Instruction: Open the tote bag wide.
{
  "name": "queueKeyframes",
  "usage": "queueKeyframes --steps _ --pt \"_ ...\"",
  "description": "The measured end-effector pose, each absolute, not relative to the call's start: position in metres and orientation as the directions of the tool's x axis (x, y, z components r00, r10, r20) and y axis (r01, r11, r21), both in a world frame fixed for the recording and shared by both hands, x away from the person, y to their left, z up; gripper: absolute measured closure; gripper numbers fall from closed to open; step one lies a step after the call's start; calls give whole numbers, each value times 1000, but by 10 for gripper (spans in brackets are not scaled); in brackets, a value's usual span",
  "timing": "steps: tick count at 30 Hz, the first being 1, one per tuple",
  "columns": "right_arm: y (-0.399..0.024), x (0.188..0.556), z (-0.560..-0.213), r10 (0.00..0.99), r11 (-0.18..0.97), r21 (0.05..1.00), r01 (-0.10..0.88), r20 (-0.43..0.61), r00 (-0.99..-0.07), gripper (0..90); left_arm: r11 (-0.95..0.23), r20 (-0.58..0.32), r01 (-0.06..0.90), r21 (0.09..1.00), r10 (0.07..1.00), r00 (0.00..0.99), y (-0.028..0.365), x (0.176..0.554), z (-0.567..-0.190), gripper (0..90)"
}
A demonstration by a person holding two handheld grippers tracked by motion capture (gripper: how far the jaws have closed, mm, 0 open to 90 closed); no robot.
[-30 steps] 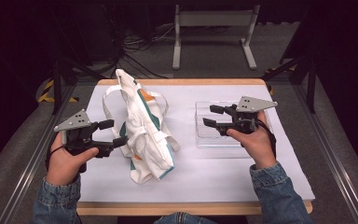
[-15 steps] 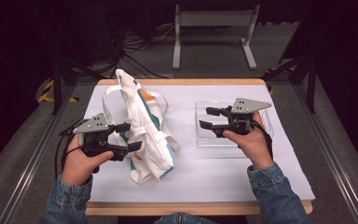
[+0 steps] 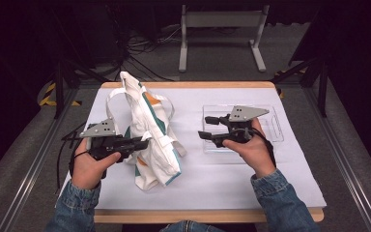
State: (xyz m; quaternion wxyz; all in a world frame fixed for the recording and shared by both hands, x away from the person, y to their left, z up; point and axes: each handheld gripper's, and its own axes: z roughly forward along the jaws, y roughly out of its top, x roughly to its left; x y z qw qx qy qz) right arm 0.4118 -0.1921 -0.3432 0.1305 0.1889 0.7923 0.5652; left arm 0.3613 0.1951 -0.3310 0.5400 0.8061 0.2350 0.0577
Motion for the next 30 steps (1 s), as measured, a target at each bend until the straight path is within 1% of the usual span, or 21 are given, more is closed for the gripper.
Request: queueKeyframes --steps 6,12,16,18,23,26,28,29,30 --pt "-183 413 -348 416 277 948 155 27 -909 398 -303 -150 305 903 442 884 197 359 -329 836" --pt "-164 413 -359 368 306 941 147 26 -929 421 -302 -143 299 905 447 883 197 357 -328 836" --pt "-149 413 -369 335 338 929 151 31 -942 486 -301 -141 297 906 447 883 198 355 -328 836" --pt "-144 413 -373 321 358 920 157 37 -946 537 -302 -142 298 905 448 883 199 355 -328 835" --pt "-136 414 -379 316 390 910 142 12 -949 556 -303 -139 293 907 441 886 200 354 -327 835" --pt "-129 413 -383 297 413 903 118 -10 -955 591 -301 -139 294 907 444 885 200 353 -327 834" --pt "-124 412 -387 289 419 900 119 -8 -957 633 -301 -141 295 907 444 885 200 352 -327 834" --pt "-122 411 -388 290 429 894 128 -1 -957 673 -296 -146 299 907 445 884 200 352 -327 834" --pt "-121 410 -389 296 445 886 130 -8 -955 731 -297 -141 294 909 445 884 200 352 -326 834"
